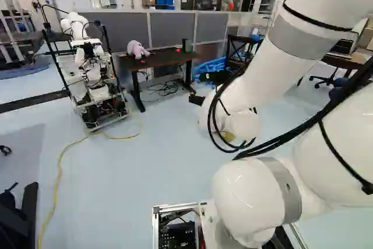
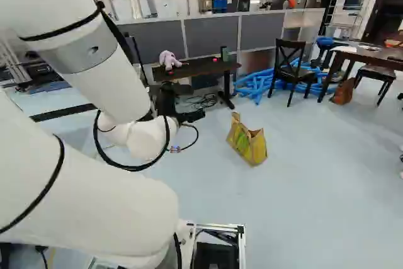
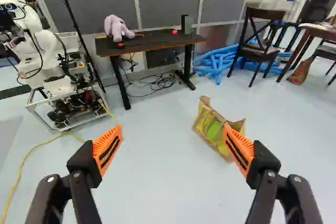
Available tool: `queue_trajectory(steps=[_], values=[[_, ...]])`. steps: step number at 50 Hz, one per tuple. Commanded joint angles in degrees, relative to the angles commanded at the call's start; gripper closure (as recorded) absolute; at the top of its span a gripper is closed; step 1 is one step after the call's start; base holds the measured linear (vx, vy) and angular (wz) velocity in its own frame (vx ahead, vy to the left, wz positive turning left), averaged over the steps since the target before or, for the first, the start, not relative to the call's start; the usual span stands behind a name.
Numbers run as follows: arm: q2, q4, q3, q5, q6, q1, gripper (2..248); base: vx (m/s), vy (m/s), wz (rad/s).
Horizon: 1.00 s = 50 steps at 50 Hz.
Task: Pick up the bag on the ground and place it on the table
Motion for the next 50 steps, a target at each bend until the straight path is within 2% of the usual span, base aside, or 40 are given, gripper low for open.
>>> queue_trajectory(steps=[50], values=[[0.0,0.0,0.0,0.0,0.0,0.0,3,0.052,-0.004,-0.027]])
